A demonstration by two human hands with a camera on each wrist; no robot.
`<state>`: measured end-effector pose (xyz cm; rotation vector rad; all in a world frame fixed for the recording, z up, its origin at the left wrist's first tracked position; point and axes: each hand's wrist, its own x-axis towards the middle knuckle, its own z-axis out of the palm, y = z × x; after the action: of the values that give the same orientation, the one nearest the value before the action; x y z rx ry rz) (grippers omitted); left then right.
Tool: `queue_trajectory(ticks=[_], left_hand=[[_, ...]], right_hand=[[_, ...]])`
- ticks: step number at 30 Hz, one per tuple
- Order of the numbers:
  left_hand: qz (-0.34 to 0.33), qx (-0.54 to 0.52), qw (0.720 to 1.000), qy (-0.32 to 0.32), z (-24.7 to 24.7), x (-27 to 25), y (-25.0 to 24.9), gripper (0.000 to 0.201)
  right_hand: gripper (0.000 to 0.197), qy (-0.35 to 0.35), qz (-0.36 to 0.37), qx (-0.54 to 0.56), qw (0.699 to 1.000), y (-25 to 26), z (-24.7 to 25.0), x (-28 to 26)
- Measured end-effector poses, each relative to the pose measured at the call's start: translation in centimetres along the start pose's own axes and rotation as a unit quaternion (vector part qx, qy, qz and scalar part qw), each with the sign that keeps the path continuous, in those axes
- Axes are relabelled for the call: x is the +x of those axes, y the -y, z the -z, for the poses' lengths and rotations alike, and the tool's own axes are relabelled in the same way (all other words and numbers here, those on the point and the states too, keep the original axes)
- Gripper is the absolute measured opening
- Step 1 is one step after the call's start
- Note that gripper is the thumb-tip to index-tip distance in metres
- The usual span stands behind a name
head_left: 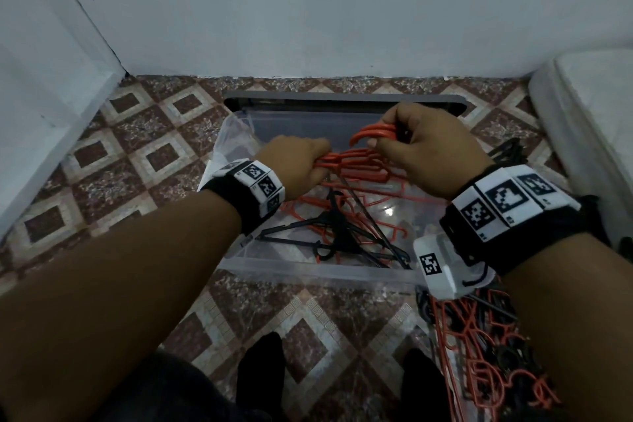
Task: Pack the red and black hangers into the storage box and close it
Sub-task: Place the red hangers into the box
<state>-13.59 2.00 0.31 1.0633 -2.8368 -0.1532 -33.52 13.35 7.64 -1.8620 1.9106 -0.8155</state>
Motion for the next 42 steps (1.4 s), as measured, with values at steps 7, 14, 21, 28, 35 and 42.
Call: queue_trajectory(ticks=[7,14,21,28,35,42], left_hand=[[-0.003,-0.089,0.994,0.058,-0.2,0.1,-0.3,0.008],[0.060,-0.063,0.988,0.131,-1.4,0.0,-0.5,0.019],[0.148,-0.077,0.980,0.109,-1.7,0.1,3.6,0.094],[0.170,0.044,0.949,0.262,-5.9,5.0,5.2,0.035],[-0.016,0.127,0.962,0.240,-14.5,10.8,3.0,0.075],[-0.074,0.232,0.922,0.300,-18.5,12.0,0.3,0.064]], right_hand=[[0.015,0.035,0.003,0.009,0.999,-0.2,0.7,-0.1],[0.031,0.085,0.002,0.092,0.992,0.9,-0.8,0.0],[0.020,0.015,-0.033,0.122,0.992,-0.4,0.1,0.3],[0.011,-0.048,-0.063,0.047,0.996,-2.9,0.5,0.3],[0.013,-0.114,-0.103,0.028,0.988,-5.5,-0.1,1.6],[0.012,-0.155,-0.120,0.005,0.981,-6.9,-0.8,2.6]])
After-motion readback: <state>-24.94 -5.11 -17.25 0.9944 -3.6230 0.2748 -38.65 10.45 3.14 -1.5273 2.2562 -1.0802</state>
